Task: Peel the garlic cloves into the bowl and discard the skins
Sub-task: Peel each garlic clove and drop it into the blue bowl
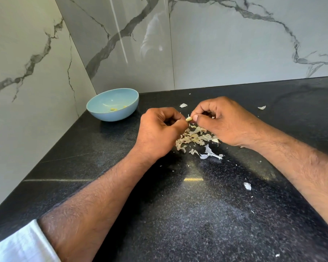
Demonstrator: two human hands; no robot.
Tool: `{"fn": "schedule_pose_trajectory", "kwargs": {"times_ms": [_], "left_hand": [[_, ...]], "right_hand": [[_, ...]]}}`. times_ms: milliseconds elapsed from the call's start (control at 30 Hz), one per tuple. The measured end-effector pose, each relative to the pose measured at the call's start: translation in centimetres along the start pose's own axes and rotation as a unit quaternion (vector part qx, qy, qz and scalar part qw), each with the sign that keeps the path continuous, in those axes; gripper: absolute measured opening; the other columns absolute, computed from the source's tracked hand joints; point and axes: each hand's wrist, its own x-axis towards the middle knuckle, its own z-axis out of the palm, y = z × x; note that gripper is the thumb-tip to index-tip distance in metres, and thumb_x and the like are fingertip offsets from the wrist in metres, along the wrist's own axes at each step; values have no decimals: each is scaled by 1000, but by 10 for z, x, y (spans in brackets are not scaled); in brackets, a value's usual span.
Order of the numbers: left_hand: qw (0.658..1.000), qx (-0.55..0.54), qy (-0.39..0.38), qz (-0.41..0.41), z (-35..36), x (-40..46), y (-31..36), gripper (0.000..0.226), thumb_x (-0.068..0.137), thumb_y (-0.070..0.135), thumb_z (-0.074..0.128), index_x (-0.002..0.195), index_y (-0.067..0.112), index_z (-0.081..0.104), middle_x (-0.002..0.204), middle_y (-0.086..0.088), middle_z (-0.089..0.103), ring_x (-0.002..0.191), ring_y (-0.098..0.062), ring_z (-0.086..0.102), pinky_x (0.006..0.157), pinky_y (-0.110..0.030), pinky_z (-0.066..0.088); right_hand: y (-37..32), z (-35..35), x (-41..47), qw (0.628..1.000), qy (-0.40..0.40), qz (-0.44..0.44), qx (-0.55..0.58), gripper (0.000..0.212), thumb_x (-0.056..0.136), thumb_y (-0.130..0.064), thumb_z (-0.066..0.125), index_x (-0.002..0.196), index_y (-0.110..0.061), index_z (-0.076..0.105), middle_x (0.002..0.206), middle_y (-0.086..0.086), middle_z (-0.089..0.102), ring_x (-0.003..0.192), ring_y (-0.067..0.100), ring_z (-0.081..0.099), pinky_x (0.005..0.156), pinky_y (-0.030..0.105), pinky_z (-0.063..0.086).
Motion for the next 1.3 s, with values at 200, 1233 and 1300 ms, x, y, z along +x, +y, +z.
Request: {"fn": "schedule_pose_trajectory", "kwargs": {"times_ms": [200, 1233, 1300], "left_hand": [[984, -169, -48, -28, -4, 1, 4, 13, 95, -7, 68, 87, 1, 74, 74, -16, 71, 62, -21, 61, 52, -28, 49], [975, -187, -68, -99, -1, 2, 1, 10, 98, 4, 70, 95, -5, 75, 77, -15, 72, 62, -18, 61, 50, -28, 47], [978, -173, -66, -100, -1, 2, 1, 11, 97, 6, 72, 95, -5, 75, 77, -15, 73, 61, -19, 61, 49, -28, 47]], "right_hand": [[0, -4, 3, 982, -8, 52, 181, 14, 100, -16, 67, 92, -15, 79, 70, 1, 67, 69, 14, 56, 66, 30, 46], [0, -9, -1, 991, 69, -113, -15, 12, 90, -17, 82, 100, -22, 83, 83, -18, 74, 76, -3, 67, 65, 8, 49], [0, -9, -1, 991, 63, -114, -25, 13, 90, -18, 83, 101, -24, 83, 84, -19, 73, 79, -2, 68, 67, 9, 48]]}}
